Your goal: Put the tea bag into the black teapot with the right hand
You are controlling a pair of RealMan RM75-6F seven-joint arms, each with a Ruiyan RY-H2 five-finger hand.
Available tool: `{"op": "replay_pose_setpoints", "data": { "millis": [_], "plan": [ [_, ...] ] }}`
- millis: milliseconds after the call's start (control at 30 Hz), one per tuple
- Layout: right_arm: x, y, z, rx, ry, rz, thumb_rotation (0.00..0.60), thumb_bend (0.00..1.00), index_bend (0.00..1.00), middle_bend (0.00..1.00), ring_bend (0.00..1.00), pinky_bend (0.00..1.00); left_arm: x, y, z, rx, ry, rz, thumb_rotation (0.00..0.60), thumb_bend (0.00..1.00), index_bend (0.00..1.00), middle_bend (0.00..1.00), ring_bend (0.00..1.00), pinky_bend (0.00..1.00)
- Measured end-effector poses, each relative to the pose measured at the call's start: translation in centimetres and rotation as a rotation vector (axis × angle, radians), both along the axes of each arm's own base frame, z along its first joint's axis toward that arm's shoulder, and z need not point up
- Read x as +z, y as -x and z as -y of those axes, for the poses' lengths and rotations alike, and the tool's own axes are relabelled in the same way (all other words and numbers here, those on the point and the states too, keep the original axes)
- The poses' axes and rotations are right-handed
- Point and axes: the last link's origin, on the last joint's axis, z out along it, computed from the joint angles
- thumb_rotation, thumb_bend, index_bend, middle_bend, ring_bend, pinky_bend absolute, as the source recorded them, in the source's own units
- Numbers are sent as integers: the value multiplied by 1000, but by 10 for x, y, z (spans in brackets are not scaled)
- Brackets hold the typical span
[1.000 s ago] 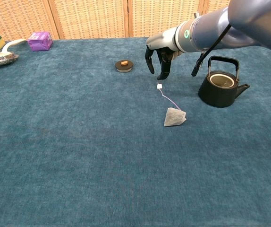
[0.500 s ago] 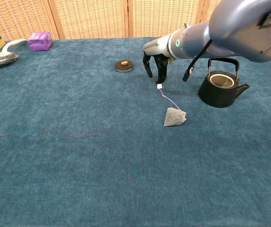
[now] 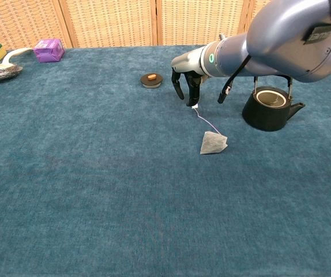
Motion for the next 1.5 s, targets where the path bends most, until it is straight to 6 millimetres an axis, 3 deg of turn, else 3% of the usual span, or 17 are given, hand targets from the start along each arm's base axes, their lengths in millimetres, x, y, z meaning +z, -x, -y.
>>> {"op": "replay_pose_setpoints", "data": {
  "millis": [1500],
  "plan": [
    [-3,17,2,-3,9,-67,600,386,477,1000,1000,1000,-2,1,-3,-3,2,2,600,277,79,190,28,117]
  ]
}}
